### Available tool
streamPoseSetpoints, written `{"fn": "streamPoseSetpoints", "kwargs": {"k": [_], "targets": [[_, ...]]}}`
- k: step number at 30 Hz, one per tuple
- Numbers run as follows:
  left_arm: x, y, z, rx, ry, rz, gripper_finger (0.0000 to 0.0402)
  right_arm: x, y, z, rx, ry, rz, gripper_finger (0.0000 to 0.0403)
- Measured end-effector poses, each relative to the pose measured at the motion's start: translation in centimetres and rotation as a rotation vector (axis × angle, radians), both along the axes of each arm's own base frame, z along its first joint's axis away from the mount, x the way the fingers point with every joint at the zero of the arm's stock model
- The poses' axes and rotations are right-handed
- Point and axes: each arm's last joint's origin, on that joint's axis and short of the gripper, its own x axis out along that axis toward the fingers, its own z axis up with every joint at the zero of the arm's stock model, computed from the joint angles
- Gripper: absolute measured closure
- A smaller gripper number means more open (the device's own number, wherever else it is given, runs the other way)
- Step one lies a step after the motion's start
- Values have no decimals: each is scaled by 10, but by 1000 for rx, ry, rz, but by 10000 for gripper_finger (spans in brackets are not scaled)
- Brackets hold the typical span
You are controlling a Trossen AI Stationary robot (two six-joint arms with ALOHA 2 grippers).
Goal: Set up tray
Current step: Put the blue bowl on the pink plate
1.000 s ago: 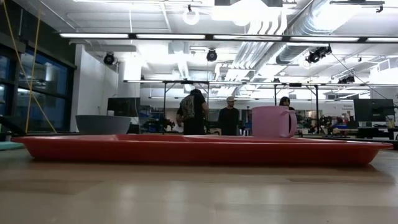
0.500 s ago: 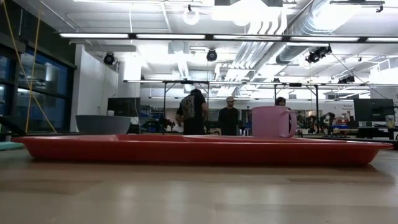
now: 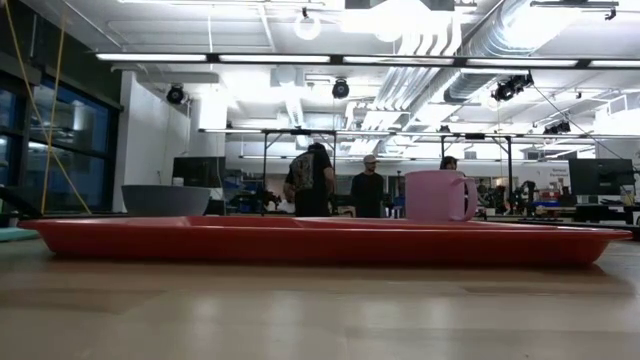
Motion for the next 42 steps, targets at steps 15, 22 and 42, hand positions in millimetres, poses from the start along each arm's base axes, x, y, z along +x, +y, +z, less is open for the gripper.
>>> {"fn": "streamPoseSetpoints", "kwargs": {"k": [15, 22, 42], "targets": [[12, -5, 0, -33, 45, -150, 257, -5, -2, -5, 84, 26, -33, 403], [32, -20, -3, -376, 14, -522, 210, -5, -2, -5, 67, 28, -47, 403], [69, -23, -58, -313, 306, -384, 207, -5, -3, -5, 63, 21, -66, 403]]}}
